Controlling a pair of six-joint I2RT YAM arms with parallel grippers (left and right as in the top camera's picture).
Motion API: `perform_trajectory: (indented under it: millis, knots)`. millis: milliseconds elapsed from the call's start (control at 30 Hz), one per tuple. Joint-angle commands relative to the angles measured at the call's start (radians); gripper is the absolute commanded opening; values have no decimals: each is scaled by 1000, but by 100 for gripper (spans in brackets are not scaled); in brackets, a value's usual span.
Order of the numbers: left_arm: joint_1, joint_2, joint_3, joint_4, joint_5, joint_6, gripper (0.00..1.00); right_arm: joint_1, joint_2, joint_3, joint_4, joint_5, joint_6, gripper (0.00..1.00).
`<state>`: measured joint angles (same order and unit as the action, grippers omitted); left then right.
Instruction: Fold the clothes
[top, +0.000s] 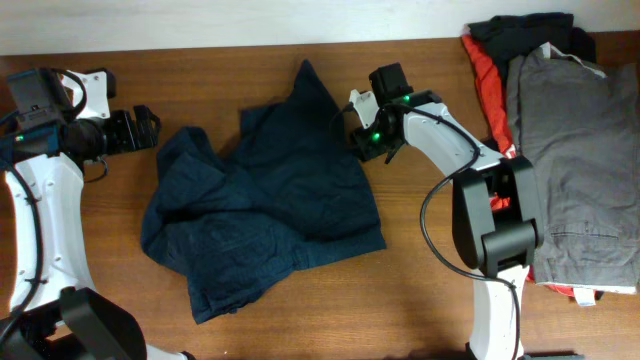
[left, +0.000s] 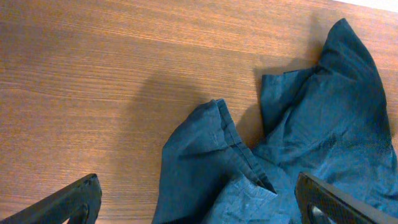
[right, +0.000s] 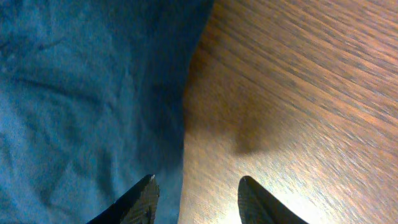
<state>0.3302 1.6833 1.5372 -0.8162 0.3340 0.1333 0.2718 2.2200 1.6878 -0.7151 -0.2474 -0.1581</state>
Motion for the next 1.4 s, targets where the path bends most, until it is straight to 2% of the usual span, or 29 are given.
perform_trajectory:
  millis: [0,167,267,300,333,367,567,833,967,1000,1067,1133,1167,1233,1367]
  knots:
    - [-3,8,8,9,18,-5,99,3,44,10,30,-60,-3,46]
    - [-3,8,8,10,18,-6,99,9,65,10,61,-116,-8,46]
    - [-3,8,8,7,19,-6,99,16,66,10,66,-116,-10,29]
    - [-3,8,8,3,22,-6,99,17,66,10,67,-116,-9,15]
    - [-3,8,8,-1,22,-6,99,17,66,10,68,-116,-3,7]
    - [-3,8,8,-6,22,-6,99,16,66,11,69,-116,8,4]
    - [-3,8,8,-16,23,-6,99,-13,58,27,44,-115,18,4]
    - [-60,9,8,-4,44,2,99,-165,2,163,-113,-119,17,4]
    - [-108,11,8,1,2,33,99,-208,2,196,-153,-221,3,4]
    - [-116,11,8,1,-19,32,99,-206,3,196,-153,-243,-5,7]
    - [-124,11,8,2,-35,32,99,-188,10,195,-153,-259,-23,28]
    - [-125,11,8,2,-35,32,99,-152,25,195,-145,-257,-48,54]
    - [-125,11,8,1,-35,32,99,-137,30,195,-141,-250,-49,60]
    - [-125,11,8,0,-35,32,99,-103,46,193,-124,-225,-48,65]
    - [-125,11,8,-3,-35,32,99,-39,82,190,-76,-174,-47,65]
